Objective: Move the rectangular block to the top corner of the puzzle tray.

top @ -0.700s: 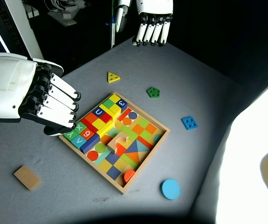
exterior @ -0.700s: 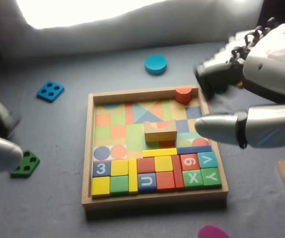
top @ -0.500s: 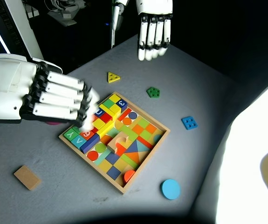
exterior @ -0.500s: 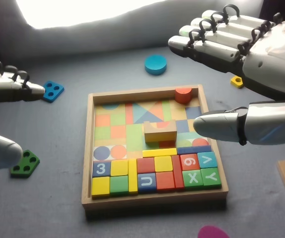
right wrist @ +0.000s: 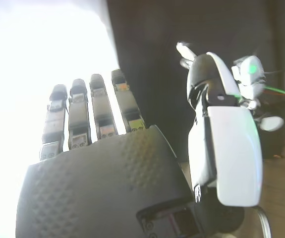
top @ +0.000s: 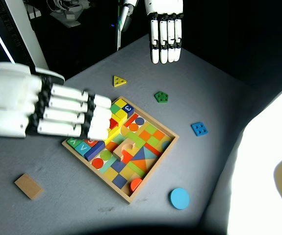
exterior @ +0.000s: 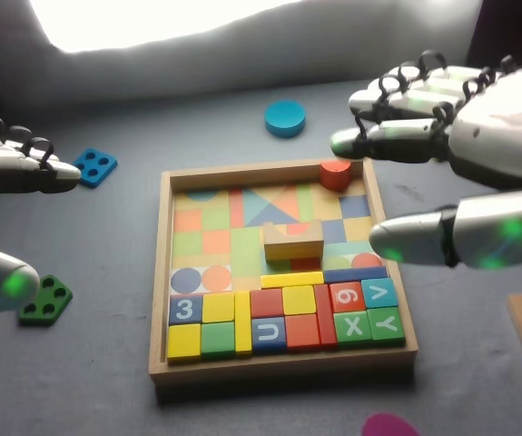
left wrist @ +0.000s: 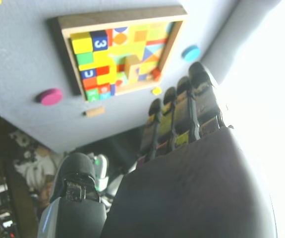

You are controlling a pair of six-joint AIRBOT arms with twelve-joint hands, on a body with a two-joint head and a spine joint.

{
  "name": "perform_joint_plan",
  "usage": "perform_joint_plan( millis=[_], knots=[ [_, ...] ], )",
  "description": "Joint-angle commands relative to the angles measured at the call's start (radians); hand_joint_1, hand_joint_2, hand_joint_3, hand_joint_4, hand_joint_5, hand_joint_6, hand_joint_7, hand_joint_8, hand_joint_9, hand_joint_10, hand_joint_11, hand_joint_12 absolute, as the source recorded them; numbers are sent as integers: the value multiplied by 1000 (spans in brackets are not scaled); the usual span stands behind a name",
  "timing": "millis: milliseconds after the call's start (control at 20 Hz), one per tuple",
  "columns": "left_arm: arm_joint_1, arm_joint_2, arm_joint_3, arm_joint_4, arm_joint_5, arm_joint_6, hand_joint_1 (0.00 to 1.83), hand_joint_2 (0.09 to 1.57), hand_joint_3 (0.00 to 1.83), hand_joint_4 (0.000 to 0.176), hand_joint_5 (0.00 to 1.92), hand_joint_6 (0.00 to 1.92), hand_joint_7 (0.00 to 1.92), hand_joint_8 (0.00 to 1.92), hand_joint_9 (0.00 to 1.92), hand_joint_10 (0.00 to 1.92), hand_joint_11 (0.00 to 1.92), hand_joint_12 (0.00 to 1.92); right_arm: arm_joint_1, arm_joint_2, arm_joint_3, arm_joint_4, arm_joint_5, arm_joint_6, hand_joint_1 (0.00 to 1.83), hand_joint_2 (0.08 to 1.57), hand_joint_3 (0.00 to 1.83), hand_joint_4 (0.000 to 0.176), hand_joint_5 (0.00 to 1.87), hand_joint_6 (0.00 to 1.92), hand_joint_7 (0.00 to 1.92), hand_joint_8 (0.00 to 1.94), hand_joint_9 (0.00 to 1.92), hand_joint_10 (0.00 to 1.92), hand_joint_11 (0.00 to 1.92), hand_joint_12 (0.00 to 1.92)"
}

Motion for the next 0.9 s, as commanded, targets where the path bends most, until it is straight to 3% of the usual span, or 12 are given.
perform_joint_plan(
  millis=[0,100,200,300,350,550,650,850],
  knots=[
    [-11,-2,-1,10,83,-2,0,1211,0,3,2,0,13,1,26,3,0,364,16,-8,10,2,116,3,0,1141,39,50,513,214,25,9,0,0,0,0],
    [-10,-2,-1,10,83,-2,0,1211,0,3,2,0,17,2,27,2,0,389,11,-59,78,2,116,-7,0,1144,38,39,571,236,31,10,0,0,0,0],
    [-10,-2,-3,10,83,-2,0,1212,0,6,12,5,14,4,18,3,0,370,-3,-102,131,2,116,-25,0,1151,37,12,658,264,41,11,0,0,0,0],
    [-10,-2,-1,10,83,-2,0,1206,0,14,1,0,3,2,10,0,0,340,-20,-167,204,3,129,-42,0,1152,34,12,679,265,50,13,0,0,0,0],
    [-9,-2,2,10,83,-2,0,1209,0,13,0,0,14,7,20,5,0,334,-34,-204,237,3,142,-51,0,1145,29,25,681,262,59,14,0,0,0,0],
    [-8,-2,3,10,83,-2,0,1205,0,28,4,1,22,2,21,2,0,290,-80,-302,302,3,199,-144,0,1144,23,6,710,256,46,6,0,0,0,0],
    [-10,-2,-2,10,83,-2,0,1217,5,15,12,5,22,2,11,0,0,286,-84,-322,305,3,197,-150,0,1141,20,0,727,258,26,0,0,0,0,0],
    [-10,-3,0,10,83,-3,0,1216,1,14,6,0,29,2,18,0,0,301,-89,-356,315,5,167,-151,0,1143,18,0,694,241,16,6,0,0,0,0]
  ],
)
